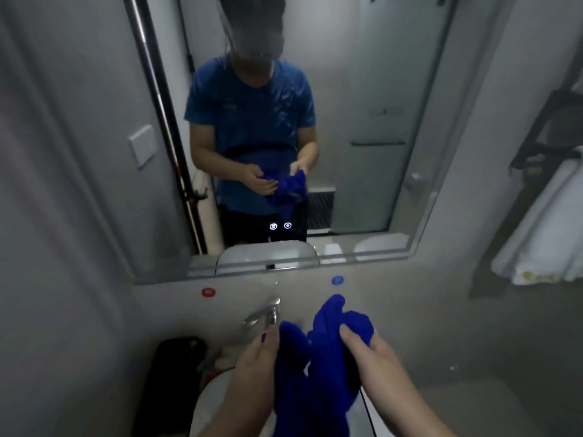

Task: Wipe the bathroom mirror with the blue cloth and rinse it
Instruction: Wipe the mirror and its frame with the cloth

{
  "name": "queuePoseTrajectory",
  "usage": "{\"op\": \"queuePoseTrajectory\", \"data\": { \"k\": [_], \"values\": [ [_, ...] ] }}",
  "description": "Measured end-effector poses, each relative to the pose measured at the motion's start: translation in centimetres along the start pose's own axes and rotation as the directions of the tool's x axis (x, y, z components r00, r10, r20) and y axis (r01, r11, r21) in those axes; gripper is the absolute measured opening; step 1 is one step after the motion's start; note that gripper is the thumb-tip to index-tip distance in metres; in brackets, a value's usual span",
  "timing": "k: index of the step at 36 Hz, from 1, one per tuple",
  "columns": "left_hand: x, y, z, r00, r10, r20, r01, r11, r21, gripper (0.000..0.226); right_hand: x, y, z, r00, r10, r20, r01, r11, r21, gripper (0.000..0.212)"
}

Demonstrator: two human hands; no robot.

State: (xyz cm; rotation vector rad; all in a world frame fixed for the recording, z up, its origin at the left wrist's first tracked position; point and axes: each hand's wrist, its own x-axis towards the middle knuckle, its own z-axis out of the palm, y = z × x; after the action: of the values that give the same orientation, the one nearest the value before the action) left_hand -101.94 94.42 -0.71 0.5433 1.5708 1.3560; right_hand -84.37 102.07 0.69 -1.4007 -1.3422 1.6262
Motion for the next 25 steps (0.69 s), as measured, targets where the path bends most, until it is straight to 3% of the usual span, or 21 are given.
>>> {"op": "queuePoseTrajectory", "data": {
  "k": [3,8,12,17,22,25],
  "values": [
    [-0.6,-0.5,-1.1,0.996,-0.004,-0.084,0.008,0.998,0.056,0.032,-0.1,-0.4,0.5,0.997,-0.053,0.05,0.057,0.995,-0.079,0.027],
    [-1.9,0.8,-1.8,0.964,0.22,-0.147,-0.187,0.96,0.21,0.03,0.6,-1.2,1.4,0.961,-0.16,0.225,0.206,0.959,-0.198,0.018],
    [-2.2,1.8,-2.5,0.952,0.305,-0.035,-0.267,0.877,0.399,0.027,0.9,-2.1,1.2,0.912,-0.207,0.354,0.309,0.914,-0.262,0.03],
    [-2.2,2.3,-3.0,0.975,0.175,0.135,-0.221,0.786,0.578,0.03,1.0,-2.7,1.1,0.824,-0.191,0.534,0.336,0.923,-0.189,0.023],
    [-2.2,2.1,-2.5,0.957,0.126,0.263,-0.238,0.857,0.457,0.062,1.2,-3.7,0.9,0.759,-0.053,0.648,0.235,0.952,-0.196,0.019],
    [-2.0,2.1,-2.2,0.952,0.056,0.3,-0.139,0.955,0.262,0.042,1.7,-4.1,0.4,0.735,-0.019,0.678,0.305,0.902,-0.306,0.021]
  ]
}}
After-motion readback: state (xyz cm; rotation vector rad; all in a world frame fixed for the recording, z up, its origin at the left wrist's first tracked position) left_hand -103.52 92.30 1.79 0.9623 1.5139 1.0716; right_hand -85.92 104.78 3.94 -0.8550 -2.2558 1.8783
